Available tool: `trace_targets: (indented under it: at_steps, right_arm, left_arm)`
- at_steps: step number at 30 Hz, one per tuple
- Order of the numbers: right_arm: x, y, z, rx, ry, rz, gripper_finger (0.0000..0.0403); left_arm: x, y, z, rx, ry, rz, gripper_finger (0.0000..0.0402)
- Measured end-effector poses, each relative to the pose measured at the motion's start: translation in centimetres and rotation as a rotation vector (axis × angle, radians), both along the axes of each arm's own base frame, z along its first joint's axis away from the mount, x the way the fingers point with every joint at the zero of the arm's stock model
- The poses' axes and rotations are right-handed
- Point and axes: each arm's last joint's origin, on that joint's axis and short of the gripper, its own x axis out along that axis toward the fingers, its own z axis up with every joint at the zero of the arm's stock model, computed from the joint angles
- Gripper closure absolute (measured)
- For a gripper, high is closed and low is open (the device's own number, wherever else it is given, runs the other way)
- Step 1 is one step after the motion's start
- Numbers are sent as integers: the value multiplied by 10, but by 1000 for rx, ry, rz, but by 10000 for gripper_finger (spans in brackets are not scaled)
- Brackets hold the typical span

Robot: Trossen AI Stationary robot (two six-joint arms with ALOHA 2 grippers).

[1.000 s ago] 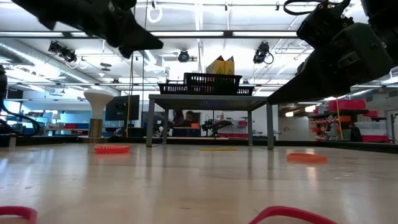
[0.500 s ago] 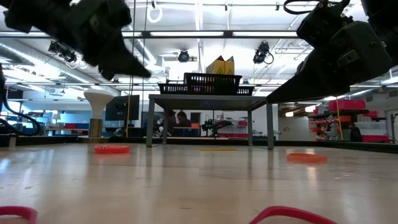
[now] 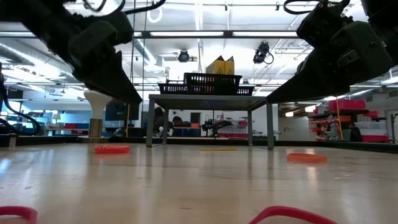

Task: Pick & Place Office Desk Supplies
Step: Put the orange spring keychain into the top right black basket on the shelf

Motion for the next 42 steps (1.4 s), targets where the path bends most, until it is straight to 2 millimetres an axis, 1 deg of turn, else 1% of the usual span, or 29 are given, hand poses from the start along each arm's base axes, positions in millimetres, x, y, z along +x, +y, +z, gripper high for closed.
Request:
trace_targets:
  at_steps: [3,7,10,12,16,18,22,24,27,32,36,39,42]
  right_arm:
    - [0,-1,0,-7,-4,-19,394]
    - [0,-6,2,-2,-66,-198,394]
    - [-2,-10,4,-5,-101,-302,394]
    - [-4,-10,6,3,-89,-297,394]
    - [-12,-10,6,62,-49,-193,399]
    - [-15,-10,6,75,-39,-166,399]
    - [-16,-10,7,71,-46,-165,396]
    - [-15,-9,7,70,-49,-157,396]
    - [-15,-9,7,74,-45,-145,398]
    - [-15,-9,7,78,-42,-137,398]
    - [-15,-8,8,85,-51,-135,395]
    - [-14,-8,8,80,-51,-132,395]
    - [-14,-8,8,80,-51,-131,395]
  left_arm:
    - [2,-2,13,42,75,37,291]
    - [1,-1,28,32,167,113,277]
    - [-6,3,27,79,243,120,279]
    - [-15,7,24,88,276,120,289]
    - [-30,22,16,36,276,124,321]
    - [-33,29,14,-34,242,74,342]
    - [-38,45,5,-203,167,-41,390]
    - [-39,54,2,-254,143,-45,394]
    - [-39,61,-2,-250,178,-47,381]
    - [-33,62,-9,-236,195,-58,331]
    - [-29,62,-22,-224,234,-9,294]
    - [-27,64,-34,-200,280,41,281]
    - [-22,65,-42,-218,284,54,280]
